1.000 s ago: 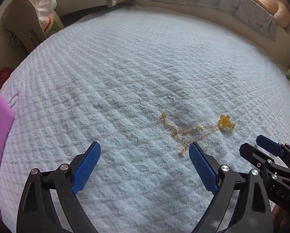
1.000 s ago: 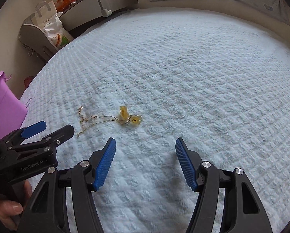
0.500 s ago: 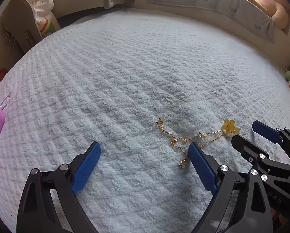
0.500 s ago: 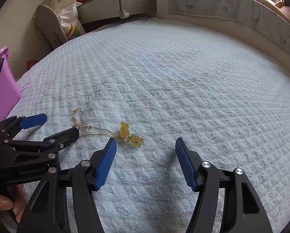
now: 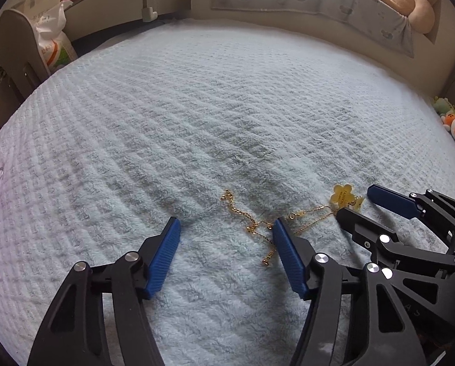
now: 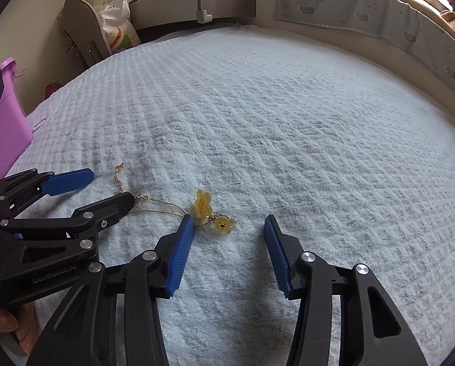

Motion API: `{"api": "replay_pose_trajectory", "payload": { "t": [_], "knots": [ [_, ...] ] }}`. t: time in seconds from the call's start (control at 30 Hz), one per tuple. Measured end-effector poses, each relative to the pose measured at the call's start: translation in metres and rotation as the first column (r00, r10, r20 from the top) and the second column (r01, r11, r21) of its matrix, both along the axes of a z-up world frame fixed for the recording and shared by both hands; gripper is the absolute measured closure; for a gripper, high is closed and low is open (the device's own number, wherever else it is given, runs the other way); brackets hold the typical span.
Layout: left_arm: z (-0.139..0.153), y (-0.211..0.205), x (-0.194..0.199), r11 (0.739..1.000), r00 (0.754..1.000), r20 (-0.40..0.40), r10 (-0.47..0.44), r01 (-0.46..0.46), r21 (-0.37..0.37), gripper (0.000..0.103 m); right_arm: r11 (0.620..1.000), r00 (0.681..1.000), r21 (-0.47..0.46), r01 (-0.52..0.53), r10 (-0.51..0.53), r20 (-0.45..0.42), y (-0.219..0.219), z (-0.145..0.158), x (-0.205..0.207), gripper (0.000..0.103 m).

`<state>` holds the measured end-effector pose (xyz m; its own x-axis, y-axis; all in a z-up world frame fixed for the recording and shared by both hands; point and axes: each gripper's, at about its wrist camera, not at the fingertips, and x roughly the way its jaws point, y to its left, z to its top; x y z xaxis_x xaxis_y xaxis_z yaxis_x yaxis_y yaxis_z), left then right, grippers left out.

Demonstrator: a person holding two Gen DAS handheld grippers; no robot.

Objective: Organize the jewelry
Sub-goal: 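Grasp the gold chain with the left tool while the right tool grasps the flower pendant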

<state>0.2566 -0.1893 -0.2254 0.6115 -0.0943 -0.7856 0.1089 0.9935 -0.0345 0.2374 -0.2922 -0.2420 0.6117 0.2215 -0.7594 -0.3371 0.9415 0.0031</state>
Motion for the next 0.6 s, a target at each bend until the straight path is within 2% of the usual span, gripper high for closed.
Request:
{"api": "replay_pose_trajectory", "payload": {
  "t": [0.07,0.13,0.33,0.47,0.6],
  "knots": [
    [0.000,-0.005,-0.002,1.000,1.000,0.002,-0.024,0.024,-0.010,0.060,1.000,1.000,0.002,0.001,-0.001,-0.003,0.000,-0.001,0.000,0.057],
    [-0.001,-0.014,-0.004,0.999,0.999,0.010,-0.043,0.043,0.016,0.065,1.000,1.000,0.002,0.000,0.000,-0.003,0.001,-0.001,0.000,0.058],
    [-0.003,-0.028,-0.008,0.996,0.996,0.014,-0.085,0.085,0.032,0.086,1.000,1.000,0.000,0.001,-0.001,-0.005,0.001,-0.002,0.001,0.058],
    [-0.006,-0.042,-0.012,0.994,0.995,0.014,-0.095,0.094,0.047,0.090,1.000,1.000,-0.014,-0.005,0.005,-0.004,0.006,-0.002,0.003,0.064],
    [-0.006,-0.042,-0.013,0.996,0.996,0.001,-0.084,0.084,0.004,0.093,0.999,1.000,-0.041,-0.028,0.028,0.007,0.014,-0.002,0.002,0.077]
  ]
}}
